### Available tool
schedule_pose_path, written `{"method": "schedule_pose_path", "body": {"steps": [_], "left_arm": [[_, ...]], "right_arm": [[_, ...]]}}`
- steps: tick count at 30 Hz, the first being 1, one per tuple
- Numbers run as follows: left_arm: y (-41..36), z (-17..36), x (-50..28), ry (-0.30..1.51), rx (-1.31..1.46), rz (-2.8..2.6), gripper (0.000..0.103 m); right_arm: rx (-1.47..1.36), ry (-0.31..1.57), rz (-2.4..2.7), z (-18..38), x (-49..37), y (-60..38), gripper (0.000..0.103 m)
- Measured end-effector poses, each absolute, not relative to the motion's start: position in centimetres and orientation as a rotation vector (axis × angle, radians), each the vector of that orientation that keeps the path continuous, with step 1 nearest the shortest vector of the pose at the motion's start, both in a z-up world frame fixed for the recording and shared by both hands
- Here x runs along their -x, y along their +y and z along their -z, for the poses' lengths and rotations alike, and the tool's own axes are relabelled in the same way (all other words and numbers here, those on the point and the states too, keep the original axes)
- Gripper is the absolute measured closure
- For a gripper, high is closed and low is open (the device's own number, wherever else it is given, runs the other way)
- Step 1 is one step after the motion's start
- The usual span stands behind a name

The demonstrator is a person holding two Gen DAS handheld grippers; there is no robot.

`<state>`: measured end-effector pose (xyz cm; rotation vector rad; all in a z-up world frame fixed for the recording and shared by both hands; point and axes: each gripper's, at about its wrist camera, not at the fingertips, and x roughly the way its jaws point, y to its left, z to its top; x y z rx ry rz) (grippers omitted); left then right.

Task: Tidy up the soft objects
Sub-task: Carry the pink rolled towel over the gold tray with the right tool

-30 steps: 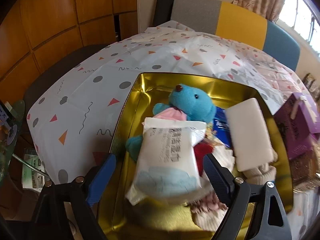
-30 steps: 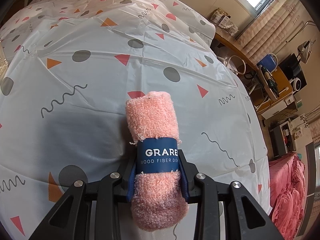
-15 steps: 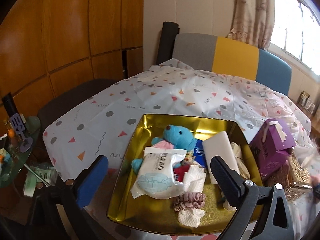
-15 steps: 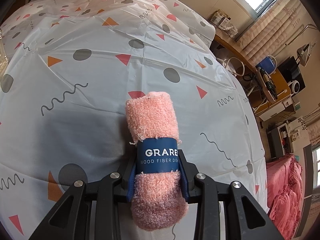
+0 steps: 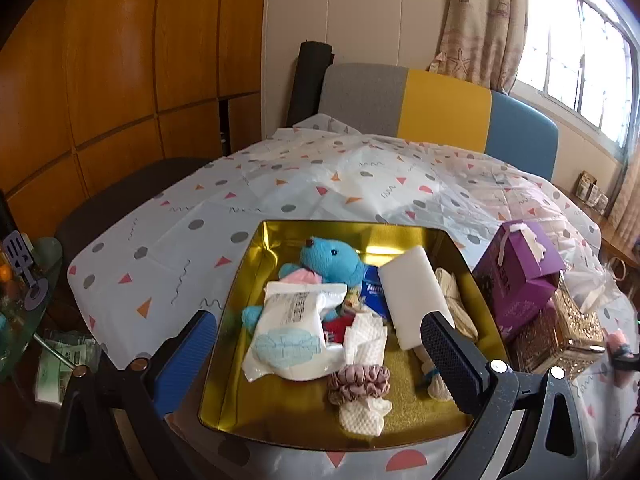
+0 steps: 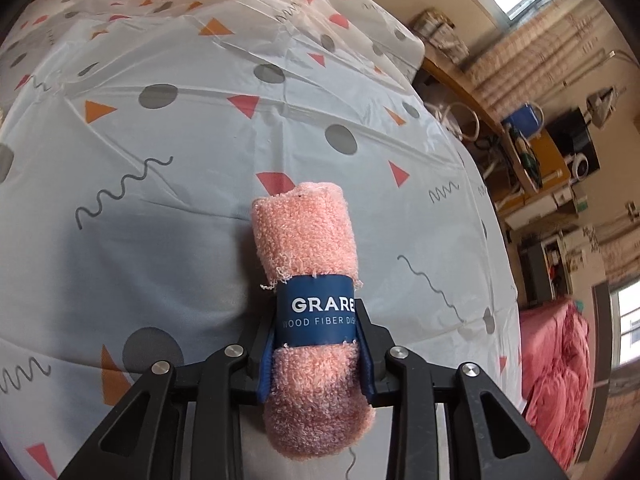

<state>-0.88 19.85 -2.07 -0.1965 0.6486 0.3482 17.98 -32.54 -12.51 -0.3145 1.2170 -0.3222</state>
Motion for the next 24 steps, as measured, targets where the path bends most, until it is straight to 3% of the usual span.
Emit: {"method": "schedule_pose_path", "body": {"steps": [7, 16, 24], "left_arm": [[19.9, 3.2, 0.9, 0.674, 0.194, -0.344, 0.000], [19.9, 3.9, 1.1, 0.686, 0.204, -0.307, 0.000], [20.3, 4.3, 1.0, 0.702, 0.220, -0.304, 0.000]], "right_arm": [[0.038, 1.262, 0.237, 11.2, -16.6, -31.8, 0.070], [-0.081, 1.256, 0.148, 10.7, -14.2, -28.6, 0.071], [-0.153, 1.047, 0.095, 3.0, -13.7, -27.3, 0.071]]}}
